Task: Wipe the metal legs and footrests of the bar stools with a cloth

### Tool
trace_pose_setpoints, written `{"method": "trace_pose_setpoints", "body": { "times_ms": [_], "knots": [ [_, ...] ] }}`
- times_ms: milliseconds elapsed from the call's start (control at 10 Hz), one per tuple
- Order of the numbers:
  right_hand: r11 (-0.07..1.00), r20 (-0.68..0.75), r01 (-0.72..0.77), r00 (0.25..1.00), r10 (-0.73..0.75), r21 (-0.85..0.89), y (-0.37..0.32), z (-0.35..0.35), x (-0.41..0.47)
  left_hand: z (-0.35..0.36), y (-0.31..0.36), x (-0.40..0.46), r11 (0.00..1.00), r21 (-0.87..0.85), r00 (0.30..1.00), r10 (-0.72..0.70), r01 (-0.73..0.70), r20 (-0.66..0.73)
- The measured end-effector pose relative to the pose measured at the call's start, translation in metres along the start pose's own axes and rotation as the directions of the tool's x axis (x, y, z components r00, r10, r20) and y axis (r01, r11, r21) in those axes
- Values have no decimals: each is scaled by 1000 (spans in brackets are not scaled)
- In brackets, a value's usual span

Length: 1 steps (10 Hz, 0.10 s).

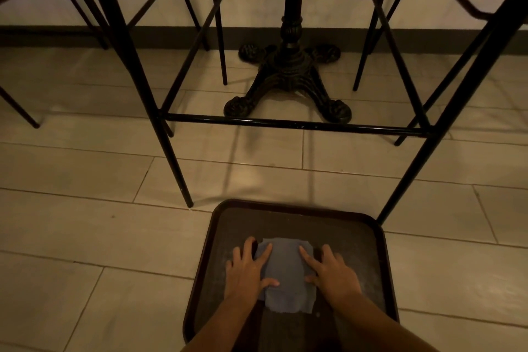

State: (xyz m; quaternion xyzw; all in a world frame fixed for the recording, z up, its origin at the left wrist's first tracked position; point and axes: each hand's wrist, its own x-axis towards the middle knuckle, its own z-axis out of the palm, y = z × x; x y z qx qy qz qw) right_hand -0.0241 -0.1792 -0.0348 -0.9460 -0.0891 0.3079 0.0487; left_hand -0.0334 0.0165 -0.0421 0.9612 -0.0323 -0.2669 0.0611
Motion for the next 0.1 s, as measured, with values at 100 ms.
{"method": "trace_pose_setpoints", "body": {
  "times_ms": [100],
  "knots": [
    [1000,-105,5,994,-5,-3,-6,-11,-5,-9,4,-3,999,-39,997,29,-32,-75]
  ]
}}
